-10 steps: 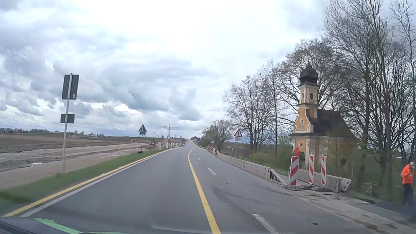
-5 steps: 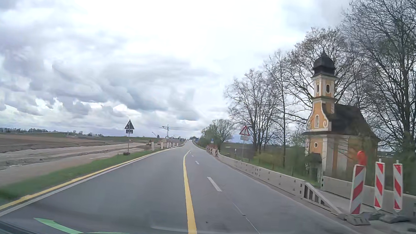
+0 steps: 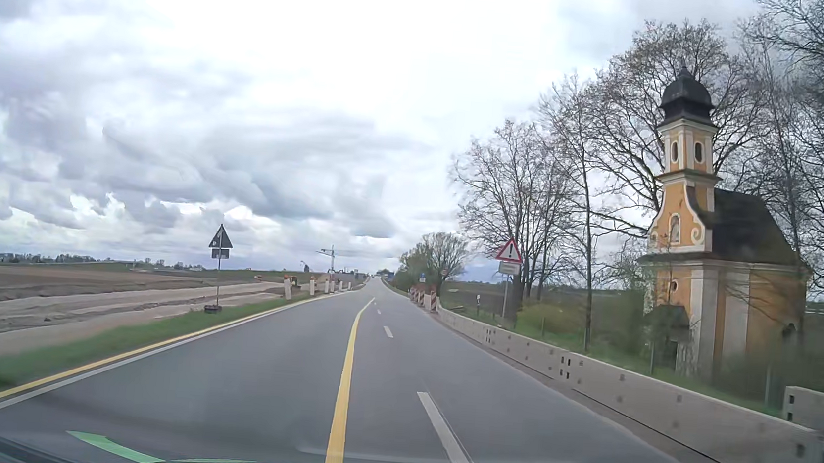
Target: Follow the waypoints while adhering to traffic rules and regulations
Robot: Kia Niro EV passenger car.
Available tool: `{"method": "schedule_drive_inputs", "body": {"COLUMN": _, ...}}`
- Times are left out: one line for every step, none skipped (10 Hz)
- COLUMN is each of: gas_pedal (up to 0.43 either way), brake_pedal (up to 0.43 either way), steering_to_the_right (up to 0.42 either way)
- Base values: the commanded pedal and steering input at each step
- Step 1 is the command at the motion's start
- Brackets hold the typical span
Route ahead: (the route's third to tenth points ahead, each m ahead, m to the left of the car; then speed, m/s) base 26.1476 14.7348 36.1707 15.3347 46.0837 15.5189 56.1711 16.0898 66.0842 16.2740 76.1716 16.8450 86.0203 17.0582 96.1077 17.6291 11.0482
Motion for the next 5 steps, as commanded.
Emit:
{"method": "schedule_drive_inputs", "body": {"gas_pedal": 0.24, "brake_pedal": 0.0, "steering_to_the_right": -0.008}}
{"method": "schedule_drive_inputs", "body": {"gas_pedal": 0.24, "brake_pedal": 0.0, "steering_to_the_right": -0.009}}
{"method": "schedule_drive_inputs", "body": {"gas_pedal": 0.24, "brake_pedal": 0.0, "steering_to_the_right": -0.011}}
{"method": "schedule_drive_inputs", "body": {"gas_pedal": 0.24, "brake_pedal": 0.0, "steering_to_the_right": -0.012}}
{"method": "schedule_drive_inputs", "body": {"gas_pedal": 0.24, "brake_pedal": 0.0, "steering_to_the_right": -0.013}}
